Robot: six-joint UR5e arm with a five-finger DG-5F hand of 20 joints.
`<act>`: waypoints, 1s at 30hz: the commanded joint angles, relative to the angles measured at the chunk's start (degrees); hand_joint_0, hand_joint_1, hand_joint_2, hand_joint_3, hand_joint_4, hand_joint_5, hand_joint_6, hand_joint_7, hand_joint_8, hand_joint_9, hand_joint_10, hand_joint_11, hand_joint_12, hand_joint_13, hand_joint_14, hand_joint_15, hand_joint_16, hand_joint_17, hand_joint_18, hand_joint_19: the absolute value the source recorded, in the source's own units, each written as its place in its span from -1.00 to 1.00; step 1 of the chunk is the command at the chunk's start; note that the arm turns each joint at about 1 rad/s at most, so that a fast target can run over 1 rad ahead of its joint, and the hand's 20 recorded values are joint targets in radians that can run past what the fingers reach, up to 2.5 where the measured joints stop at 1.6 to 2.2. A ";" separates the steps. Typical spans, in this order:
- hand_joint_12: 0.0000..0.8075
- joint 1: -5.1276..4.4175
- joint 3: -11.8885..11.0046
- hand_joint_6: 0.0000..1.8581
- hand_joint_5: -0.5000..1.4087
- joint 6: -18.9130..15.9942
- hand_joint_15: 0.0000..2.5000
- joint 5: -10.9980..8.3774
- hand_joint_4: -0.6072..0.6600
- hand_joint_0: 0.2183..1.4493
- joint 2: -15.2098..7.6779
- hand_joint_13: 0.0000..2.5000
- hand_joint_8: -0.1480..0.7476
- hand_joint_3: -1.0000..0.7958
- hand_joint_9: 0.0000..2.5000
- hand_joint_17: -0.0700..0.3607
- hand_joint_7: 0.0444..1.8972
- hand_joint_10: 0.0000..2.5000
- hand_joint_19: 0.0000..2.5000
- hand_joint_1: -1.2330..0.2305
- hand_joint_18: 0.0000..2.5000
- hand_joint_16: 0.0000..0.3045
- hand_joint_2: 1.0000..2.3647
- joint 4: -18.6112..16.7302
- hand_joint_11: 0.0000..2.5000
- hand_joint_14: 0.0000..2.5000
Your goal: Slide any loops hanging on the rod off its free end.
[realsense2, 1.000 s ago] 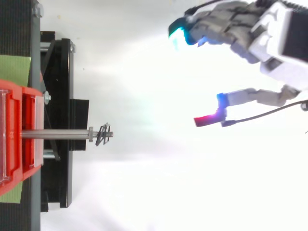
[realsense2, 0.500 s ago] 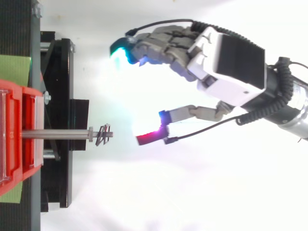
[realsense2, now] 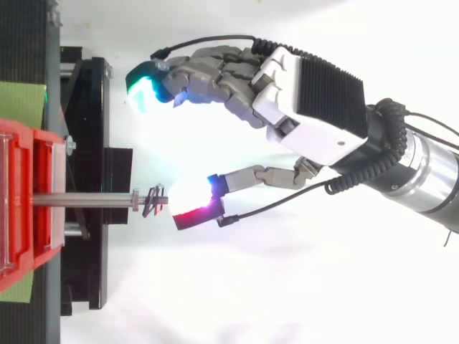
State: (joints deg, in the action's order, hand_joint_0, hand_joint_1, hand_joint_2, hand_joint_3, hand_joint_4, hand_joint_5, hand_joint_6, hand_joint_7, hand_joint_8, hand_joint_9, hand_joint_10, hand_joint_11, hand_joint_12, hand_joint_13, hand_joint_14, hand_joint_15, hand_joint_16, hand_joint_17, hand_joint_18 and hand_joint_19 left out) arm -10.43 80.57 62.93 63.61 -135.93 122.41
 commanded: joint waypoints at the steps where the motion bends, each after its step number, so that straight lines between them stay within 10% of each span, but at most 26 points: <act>1: 0.06 -0.29 0.02 -0.46 -0.66 0.96 -0.80 0.20 0.47 -0.64 -0.04 -0.57 0.04 -0.44 -0.50 -0.03 -0.06 -0.99 -0.80 -0.21 -0.55 -0.60 -1.00 -1.12 -0.59 -0.99; 30: 0.00 -3.45 -0.06 -0.46 -0.62 2.10 -0.81 -0.68 0.46 -0.56 -0.12 -0.58 0.02 -0.44 -0.49 -0.08 0.07 -0.99 -0.79 -0.18 -0.56 -0.63 -1.00 -4.20 -0.58 -0.99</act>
State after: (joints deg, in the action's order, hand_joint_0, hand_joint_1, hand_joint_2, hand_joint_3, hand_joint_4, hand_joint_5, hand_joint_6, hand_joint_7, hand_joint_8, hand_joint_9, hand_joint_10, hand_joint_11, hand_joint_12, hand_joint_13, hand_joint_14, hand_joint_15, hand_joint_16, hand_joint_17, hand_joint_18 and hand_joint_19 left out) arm -13.44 80.53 65.31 63.40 -136.03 118.08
